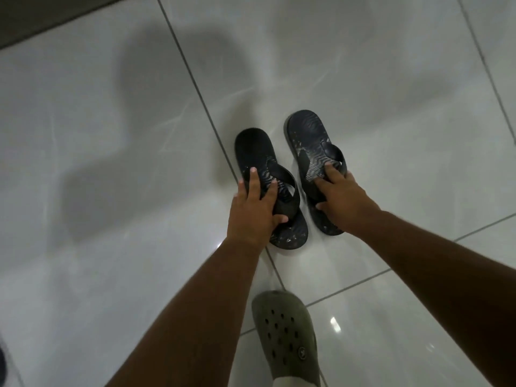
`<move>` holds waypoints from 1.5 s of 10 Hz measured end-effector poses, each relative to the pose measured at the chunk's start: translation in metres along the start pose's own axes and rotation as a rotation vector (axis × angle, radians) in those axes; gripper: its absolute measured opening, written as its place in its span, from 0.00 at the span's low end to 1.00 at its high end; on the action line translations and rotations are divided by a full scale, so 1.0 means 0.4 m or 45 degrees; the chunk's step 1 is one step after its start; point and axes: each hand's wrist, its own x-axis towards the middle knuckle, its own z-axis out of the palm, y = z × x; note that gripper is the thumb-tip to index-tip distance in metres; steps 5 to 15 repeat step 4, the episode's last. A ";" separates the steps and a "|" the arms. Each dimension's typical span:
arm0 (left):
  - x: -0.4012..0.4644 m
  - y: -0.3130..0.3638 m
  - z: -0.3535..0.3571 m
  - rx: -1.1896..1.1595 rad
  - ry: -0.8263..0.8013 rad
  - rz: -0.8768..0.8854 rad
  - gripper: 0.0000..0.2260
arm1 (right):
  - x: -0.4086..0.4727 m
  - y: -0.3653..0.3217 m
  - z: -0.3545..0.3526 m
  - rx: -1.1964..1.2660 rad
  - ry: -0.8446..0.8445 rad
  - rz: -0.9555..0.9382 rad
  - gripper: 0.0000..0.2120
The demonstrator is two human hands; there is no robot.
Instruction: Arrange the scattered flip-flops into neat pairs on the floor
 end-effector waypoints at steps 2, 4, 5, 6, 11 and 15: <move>-0.008 0.009 0.002 0.005 -0.022 0.012 0.38 | 0.009 -0.030 -0.001 0.053 -0.007 -0.001 0.33; -0.161 -0.062 -0.147 0.113 -0.053 -0.147 0.44 | -0.128 -0.059 -0.080 -0.003 -0.064 -0.010 0.41; -0.161 -0.062 -0.147 0.113 -0.053 -0.147 0.44 | -0.128 -0.059 -0.080 -0.003 -0.064 -0.010 0.41; -0.161 -0.062 -0.147 0.113 -0.053 -0.147 0.44 | -0.128 -0.059 -0.080 -0.003 -0.064 -0.010 0.41; -0.161 -0.062 -0.147 0.113 -0.053 -0.147 0.44 | -0.128 -0.059 -0.080 -0.003 -0.064 -0.010 0.41; -0.161 -0.062 -0.147 0.113 -0.053 -0.147 0.44 | -0.128 -0.059 -0.080 -0.003 -0.064 -0.010 0.41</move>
